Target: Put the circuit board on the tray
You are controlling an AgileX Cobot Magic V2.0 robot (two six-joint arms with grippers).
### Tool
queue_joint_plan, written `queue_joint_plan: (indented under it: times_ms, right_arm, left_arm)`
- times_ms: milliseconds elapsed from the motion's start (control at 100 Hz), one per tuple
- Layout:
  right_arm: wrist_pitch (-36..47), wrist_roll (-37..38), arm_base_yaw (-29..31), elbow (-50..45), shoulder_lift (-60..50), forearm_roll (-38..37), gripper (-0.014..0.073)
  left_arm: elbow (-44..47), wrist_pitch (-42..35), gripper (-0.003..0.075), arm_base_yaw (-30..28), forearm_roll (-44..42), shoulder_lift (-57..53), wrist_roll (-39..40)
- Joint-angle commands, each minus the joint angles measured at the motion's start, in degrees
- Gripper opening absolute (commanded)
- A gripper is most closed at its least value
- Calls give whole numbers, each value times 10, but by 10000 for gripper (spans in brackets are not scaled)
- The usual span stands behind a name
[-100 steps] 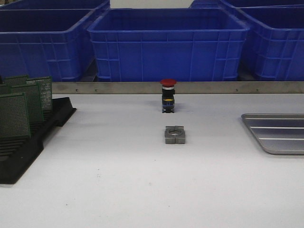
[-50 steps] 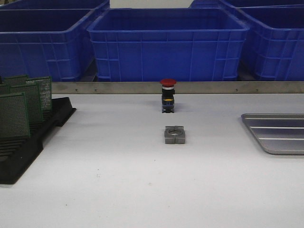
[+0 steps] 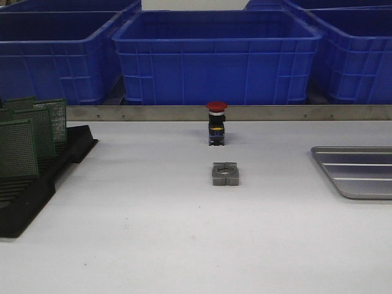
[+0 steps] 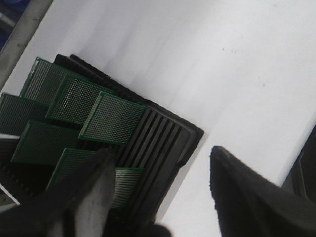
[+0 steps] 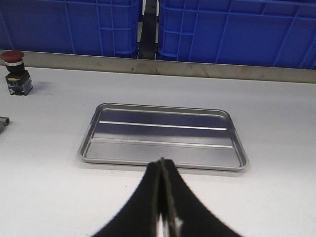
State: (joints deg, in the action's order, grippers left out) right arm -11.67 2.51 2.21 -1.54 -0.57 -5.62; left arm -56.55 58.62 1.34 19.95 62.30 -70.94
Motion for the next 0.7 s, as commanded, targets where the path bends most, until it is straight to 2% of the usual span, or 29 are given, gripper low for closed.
queue_joint_plan:
  times_ms: [0, 250, 390, 690]
  right_arm:
    - [45, 0, 0, 7, -13, -4, -113]
    - [45, 0, 0, 7, -13, -4, -113]
    - [45, 0, 0, 7, -13, -4, -113]
    - [45, 0, 0, 7, -13, -4, -113]
  left_arm:
    - [-46, -3, 393, -1, -15, 38, -53]
    - [-114, 31, 383, -1, -182, 164, -76]
    - [-117, 8, 383, -1, -191, 222, -107]
    - [-118, -72, 383, -1, -208, 295, -107]
